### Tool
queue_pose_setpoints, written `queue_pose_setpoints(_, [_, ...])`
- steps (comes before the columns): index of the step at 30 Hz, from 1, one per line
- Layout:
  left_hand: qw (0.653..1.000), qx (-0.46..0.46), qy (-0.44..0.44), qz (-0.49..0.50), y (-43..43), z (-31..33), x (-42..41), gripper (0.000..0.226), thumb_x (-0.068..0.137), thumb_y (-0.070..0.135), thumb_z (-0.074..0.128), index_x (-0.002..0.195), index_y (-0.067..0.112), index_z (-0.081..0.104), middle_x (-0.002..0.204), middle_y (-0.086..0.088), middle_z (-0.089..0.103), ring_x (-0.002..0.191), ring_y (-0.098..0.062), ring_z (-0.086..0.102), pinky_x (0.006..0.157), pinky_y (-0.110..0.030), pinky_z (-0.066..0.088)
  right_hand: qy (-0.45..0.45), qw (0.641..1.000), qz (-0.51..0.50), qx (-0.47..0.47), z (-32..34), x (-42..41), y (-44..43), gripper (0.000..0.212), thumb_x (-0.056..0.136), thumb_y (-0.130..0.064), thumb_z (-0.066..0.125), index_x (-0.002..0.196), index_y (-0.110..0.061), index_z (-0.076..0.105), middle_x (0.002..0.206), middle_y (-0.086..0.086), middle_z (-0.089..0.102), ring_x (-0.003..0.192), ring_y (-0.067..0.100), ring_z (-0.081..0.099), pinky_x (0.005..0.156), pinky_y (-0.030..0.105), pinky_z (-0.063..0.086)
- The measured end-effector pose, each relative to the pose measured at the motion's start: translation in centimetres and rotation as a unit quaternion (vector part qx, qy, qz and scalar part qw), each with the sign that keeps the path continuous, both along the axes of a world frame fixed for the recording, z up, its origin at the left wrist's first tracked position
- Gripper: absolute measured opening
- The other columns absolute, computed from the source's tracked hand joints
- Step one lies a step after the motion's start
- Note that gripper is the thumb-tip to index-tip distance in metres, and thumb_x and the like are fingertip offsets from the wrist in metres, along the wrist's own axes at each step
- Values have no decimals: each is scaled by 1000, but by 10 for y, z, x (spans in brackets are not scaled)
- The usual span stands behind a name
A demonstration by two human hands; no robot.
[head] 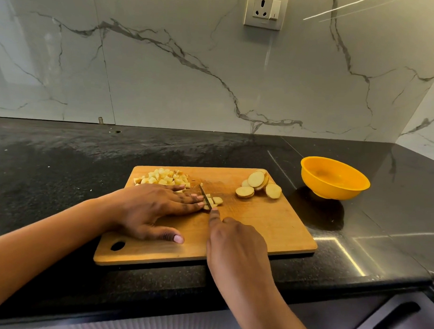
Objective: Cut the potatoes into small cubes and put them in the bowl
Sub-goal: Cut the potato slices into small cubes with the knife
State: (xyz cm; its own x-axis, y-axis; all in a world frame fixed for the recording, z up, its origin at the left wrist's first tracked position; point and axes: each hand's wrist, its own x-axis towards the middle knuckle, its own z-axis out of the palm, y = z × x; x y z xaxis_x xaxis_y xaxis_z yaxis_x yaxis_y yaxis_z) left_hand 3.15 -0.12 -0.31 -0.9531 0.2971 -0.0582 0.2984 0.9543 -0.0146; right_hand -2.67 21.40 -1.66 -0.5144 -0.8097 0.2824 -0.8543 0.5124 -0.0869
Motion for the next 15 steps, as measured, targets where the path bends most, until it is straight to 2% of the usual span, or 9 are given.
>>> queue_pose_setpoints(4, [1000,-8,3,1,0,-2,1,79,84,78,17,147,31,9,154,15,10,142,5,4,114,-19,-7,-12,1000,15,8,3,1,13,56,102,-19,37,151,-17,11,114,0,55,94,17,55,56,23,31])
queue_pose_setpoints(7, [1000,-7,15,-3,-2,-4,0,77,86,76,17,147,31,10,154,16,10,142,6,3,114,-18,-7,-32,999,27,17,9,10,37,57,102,-24,34,151,-21,6,117,-1,52,98,18,55,68,27,37])
queue_pose_setpoints(9, [999,9,31,-10,-3,-6,1,74,87,74,18,147,30,13,153,15,14,141,7,4,114,-15,-6,-45,998,30,12,18,12,48,55,102,-30,32,151,-25,9,117,-5,54,101,16,55,71,26,38])
queue_pose_setpoints(12, [996,52,66,-18,-3,-8,4,68,92,67,23,146,26,24,152,11,26,140,4,16,116,-17,4,-49,998,37,-32,33,9,59,52,99,-38,32,150,-32,18,112,-11,56,97,9,53,69,21,34])
queue_pose_setpoints(15, [991,62,118,-15,-2,-8,8,64,95,62,29,143,21,34,146,8,38,137,-1,29,115,-15,11,-23,996,38,-73,35,7,54,52,99,-38,31,149,-32,19,109,-11,57,84,7,46,66,20,33])
